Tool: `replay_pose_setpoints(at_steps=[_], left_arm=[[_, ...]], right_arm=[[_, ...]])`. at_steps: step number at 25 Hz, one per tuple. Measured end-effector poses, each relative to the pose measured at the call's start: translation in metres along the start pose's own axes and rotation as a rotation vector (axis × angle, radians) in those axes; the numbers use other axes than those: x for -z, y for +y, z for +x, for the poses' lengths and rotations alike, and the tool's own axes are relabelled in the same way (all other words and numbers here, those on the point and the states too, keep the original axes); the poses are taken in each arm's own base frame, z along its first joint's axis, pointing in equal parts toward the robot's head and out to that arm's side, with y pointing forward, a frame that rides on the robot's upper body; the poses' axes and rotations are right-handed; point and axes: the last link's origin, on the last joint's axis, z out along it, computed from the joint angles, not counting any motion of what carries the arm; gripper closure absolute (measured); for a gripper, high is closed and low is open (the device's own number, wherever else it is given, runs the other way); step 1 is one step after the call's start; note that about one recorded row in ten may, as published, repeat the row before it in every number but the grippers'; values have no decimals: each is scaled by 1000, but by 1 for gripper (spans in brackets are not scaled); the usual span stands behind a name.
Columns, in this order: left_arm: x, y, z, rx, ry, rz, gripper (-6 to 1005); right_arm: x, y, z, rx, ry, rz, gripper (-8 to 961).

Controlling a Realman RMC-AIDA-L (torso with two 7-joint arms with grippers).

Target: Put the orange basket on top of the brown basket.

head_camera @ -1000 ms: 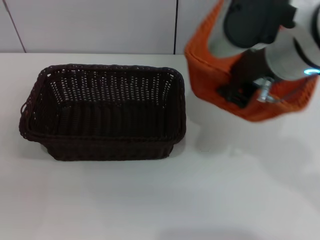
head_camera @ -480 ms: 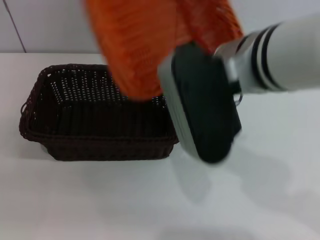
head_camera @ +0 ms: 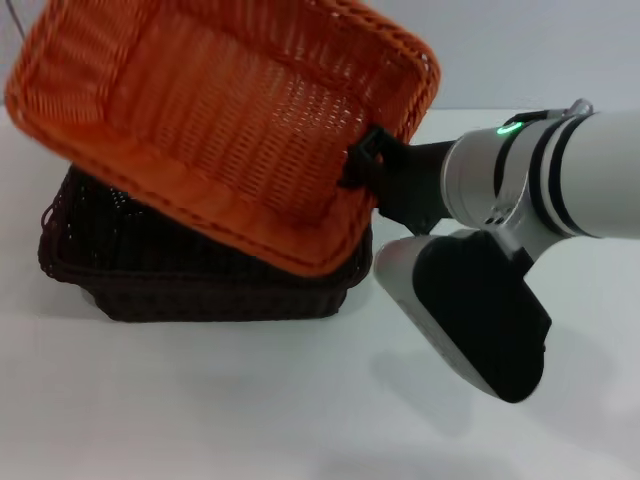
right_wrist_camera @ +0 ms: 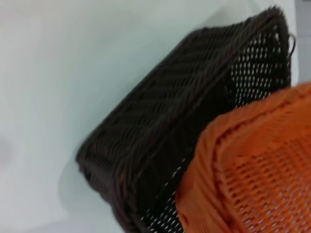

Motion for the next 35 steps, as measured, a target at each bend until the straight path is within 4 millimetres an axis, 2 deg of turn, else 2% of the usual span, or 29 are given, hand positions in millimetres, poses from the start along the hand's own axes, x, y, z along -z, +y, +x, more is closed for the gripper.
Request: replay_pose_setpoints(at_steps=[6,18,29,35], left_arm=[[1,3,0,34,-1,-10,211],[0,9,1,47,1,-28,211],[-4,12,3,43,0,-42,211],[-3,10,1,39,-5,-41,211]], right_arm=[[-11,10,7,-7,-4,-25,768],[-16,16,9,-30,0,-32,742],[-12,10,4,-98,22,16,521],[2,19,-14,-142,30,20,393]])
